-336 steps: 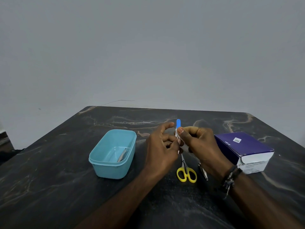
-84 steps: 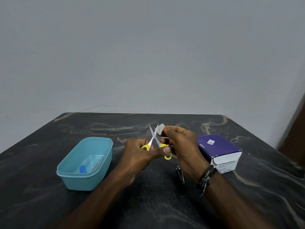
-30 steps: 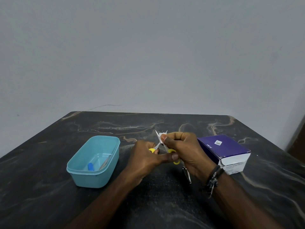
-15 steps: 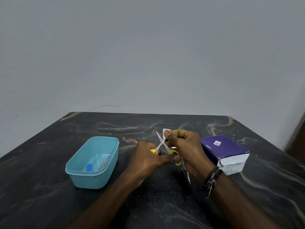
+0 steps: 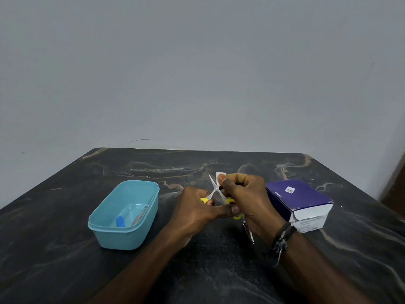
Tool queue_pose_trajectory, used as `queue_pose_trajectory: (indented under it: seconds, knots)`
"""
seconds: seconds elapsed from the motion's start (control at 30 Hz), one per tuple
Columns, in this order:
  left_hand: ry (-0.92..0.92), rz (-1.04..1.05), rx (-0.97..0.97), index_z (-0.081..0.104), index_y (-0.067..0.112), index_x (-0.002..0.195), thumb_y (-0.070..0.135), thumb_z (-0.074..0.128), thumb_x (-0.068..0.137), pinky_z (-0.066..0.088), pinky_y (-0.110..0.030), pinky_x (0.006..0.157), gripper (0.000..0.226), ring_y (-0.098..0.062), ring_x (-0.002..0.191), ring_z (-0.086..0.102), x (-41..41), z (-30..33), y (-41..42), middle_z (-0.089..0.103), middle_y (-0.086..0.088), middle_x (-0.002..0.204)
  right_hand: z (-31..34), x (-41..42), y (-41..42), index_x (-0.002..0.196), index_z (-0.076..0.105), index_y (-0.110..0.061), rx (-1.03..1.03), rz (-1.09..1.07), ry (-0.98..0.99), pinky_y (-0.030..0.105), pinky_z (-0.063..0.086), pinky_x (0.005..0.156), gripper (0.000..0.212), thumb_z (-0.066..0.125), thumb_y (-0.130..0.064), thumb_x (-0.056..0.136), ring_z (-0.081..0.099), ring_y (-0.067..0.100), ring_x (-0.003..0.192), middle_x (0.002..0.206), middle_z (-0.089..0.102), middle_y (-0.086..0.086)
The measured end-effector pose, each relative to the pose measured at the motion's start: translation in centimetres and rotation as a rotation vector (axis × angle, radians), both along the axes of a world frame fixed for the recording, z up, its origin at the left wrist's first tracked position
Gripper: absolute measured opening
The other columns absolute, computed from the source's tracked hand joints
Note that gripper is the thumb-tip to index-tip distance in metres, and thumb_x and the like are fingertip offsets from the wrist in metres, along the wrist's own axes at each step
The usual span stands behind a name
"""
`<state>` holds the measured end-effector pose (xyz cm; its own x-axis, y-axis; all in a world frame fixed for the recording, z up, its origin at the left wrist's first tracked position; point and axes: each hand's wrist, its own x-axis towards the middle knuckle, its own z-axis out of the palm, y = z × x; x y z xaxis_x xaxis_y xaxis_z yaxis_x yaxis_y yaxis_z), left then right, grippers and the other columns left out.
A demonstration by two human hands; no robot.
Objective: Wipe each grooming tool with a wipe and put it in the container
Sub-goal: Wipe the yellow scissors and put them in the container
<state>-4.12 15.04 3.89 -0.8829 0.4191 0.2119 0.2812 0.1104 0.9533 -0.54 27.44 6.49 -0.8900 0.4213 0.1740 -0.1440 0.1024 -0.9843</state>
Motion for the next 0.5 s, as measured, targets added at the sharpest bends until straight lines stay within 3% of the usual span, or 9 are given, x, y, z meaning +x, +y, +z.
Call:
queue_pose_trajectory:
  seconds: [0.07,0.17,0.23,0.33,0.4,0.5]
  knots:
    - [0.006,0.011,-0.009,0.061,-0.009,0.067,0.032,0.092,0.054,0.031,-0.024,0.046,0.054,-0.011,0.045,0.034,-0.3,-0.1,-0.2,0.045,-0.003,0.051,-0.1,0.0,-0.1,0.072,0.069,-0.008,0.025,0.02,-0.015,0.02,0.049,0.05,0.02,0.069,-0.022,0.087,0.061,0.003,0.05,0.057,0.066,-0.001]
    - [0.021,0.017,-0.01,0.061,-0.016,0.078,0.037,0.092,0.052,0.029,-0.025,0.047,0.067,-0.011,0.045,0.033,-0.5,-0.3,-0.2,0.044,-0.001,0.05,-0.1,0.1,-0.2,0.072,0.069,-0.009,0.034,0.035,-0.015,0.02,0.048,0.051,0.02,0.069,-0.022,0.087,0.059,0.002,0.05,0.06,0.065,-0.001]
    - [0.025,0.018,-0.019,0.058,-0.016,0.072,0.037,0.092,0.05,0.026,-0.025,0.046,0.066,-0.009,0.043,0.03,-0.4,-0.2,-0.2,0.041,0.002,0.047,-0.1,0.0,-0.1,0.072,0.069,-0.01,0.031,-0.012,0.015,0.019,0.047,0.051,0.02,0.069,-0.023,0.087,0.059,0.003,0.051,0.059,0.065,-0.002]
    - [0.067,0.039,-0.081,0.052,0.007,0.052,0.038,0.093,0.05,0.025,-0.023,0.045,0.051,-0.008,0.041,0.027,0.0,-0.1,-0.2,0.037,0.01,0.04,0.1,-0.2,0.4,0.073,0.07,-0.012,0.08,-0.168,0.145,0.018,0.047,0.054,0.019,0.068,-0.024,0.088,0.058,0.002,0.054,0.061,0.066,-0.004]
    - [0.13,0.066,-0.137,0.043,0.017,0.045,0.041,0.093,0.048,0.025,-0.025,0.049,0.056,-0.011,0.045,0.027,0.1,-0.1,-0.2,0.035,0.01,0.041,0.3,-0.2,0.7,0.074,0.071,-0.016,0.124,-0.226,0.22,0.017,0.05,0.056,0.017,0.067,-0.024,0.088,0.06,0.003,0.057,0.065,0.069,-0.003]
    - [0.148,0.104,-0.187,0.052,0.011,0.05,0.045,0.093,0.045,0.03,-0.028,0.052,0.054,-0.012,0.049,0.035,-0.1,-0.2,-0.3,0.044,0.005,0.047,0.2,-0.2,0.9,0.073,0.072,-0.019,0.195,-0.18,0.233,0.016,0.05,0.058,0.016,0.067,-0.022,0.089,0.06,0.0,0.059,0.066,0.07,-0.004]
